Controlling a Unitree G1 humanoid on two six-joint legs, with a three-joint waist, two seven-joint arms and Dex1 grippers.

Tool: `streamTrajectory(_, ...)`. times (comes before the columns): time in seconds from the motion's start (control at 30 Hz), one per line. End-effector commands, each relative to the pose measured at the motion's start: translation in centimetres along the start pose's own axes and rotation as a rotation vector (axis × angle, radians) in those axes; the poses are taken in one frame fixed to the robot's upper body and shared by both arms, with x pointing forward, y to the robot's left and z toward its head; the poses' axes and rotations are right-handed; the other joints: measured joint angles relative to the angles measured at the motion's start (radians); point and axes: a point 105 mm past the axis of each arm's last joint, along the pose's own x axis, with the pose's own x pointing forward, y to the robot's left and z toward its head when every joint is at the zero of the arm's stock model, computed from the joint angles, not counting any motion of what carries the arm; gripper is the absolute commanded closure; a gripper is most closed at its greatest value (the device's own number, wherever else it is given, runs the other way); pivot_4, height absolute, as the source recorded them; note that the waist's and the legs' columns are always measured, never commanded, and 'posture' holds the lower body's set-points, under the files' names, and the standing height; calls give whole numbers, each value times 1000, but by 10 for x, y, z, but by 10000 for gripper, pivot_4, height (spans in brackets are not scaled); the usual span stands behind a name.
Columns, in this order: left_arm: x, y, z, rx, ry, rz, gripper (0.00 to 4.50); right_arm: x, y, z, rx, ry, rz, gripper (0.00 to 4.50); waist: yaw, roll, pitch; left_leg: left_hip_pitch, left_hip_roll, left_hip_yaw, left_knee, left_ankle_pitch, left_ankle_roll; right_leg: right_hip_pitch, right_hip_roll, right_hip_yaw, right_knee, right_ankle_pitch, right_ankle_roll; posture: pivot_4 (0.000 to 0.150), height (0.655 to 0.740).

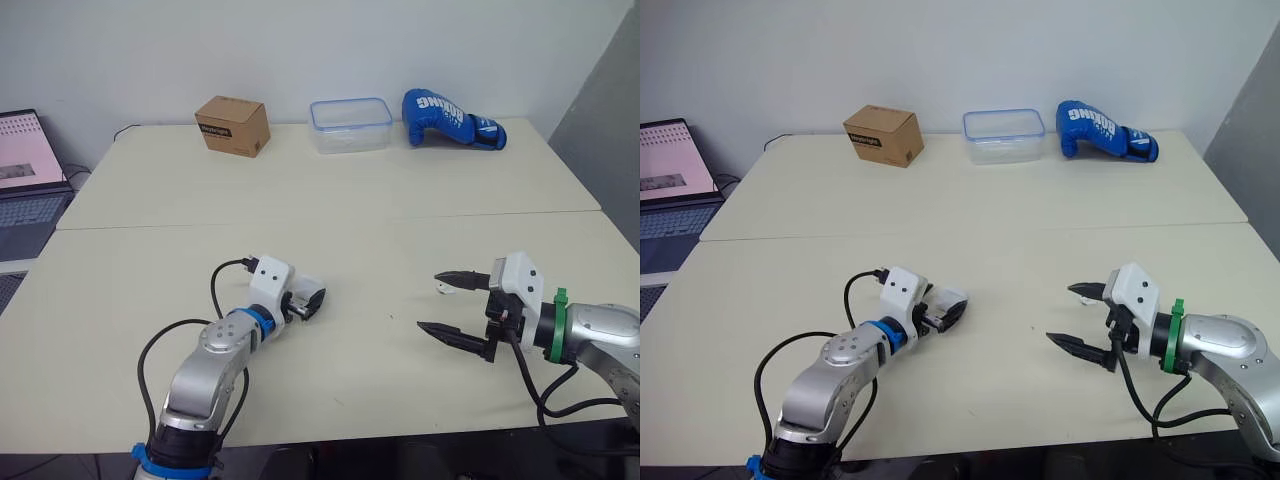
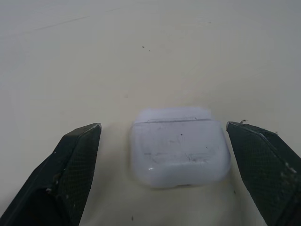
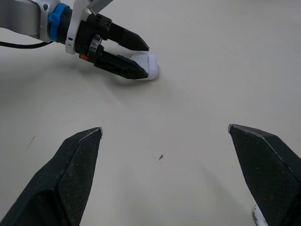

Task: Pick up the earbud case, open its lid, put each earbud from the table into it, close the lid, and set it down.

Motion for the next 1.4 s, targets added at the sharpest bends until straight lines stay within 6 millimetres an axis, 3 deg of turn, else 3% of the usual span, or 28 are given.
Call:
streamTrajectory(0.03,-3,-2,10,14,-5,-11,479,0,5,7,-27,-19,3,0,0,0,0,0,0,0,0,0,0,0,0,0,0,0,0,1500,7307)
streamTrajectory(0.77,3,-16,-3,43,127,-23,479,-1,3,4,-23,-11,-29,0,2,0,0,0,0,0,0,0,0,0,0,0,0,0,0,1500,7307)
streamTrajectory(0.87,4,-16,-2,45,128,-24,6132,-1,3,3,-23,-10,-30,0,2,0,0,0,0,0,0,0,0,0,0,0,0,0,0,1500,7307)
streamTrajectory(1.0,6,-16,-3,52,130,-28,17309,-1,4,3,-22,-12,-30,0,2,0,0,0,0,0,0,0,0,0,0,0,0,0,0,1500,7307)
streamTrajectory(1.23,7,-17,-4,66,136,-33,17298,-1,5,1,-17,-9,-30,0,6,0,0,0,0,0,0,0,0,0,0,0,0,0,0,1500,7307)
streamTrajectory(1.4,-2,-4,-8,107,142,-7,17299,-2,3,4,-20,-14,-18,0,4,0,0,0,0,0,0,0,0,0,0,0,0,0,0,1500,7307)
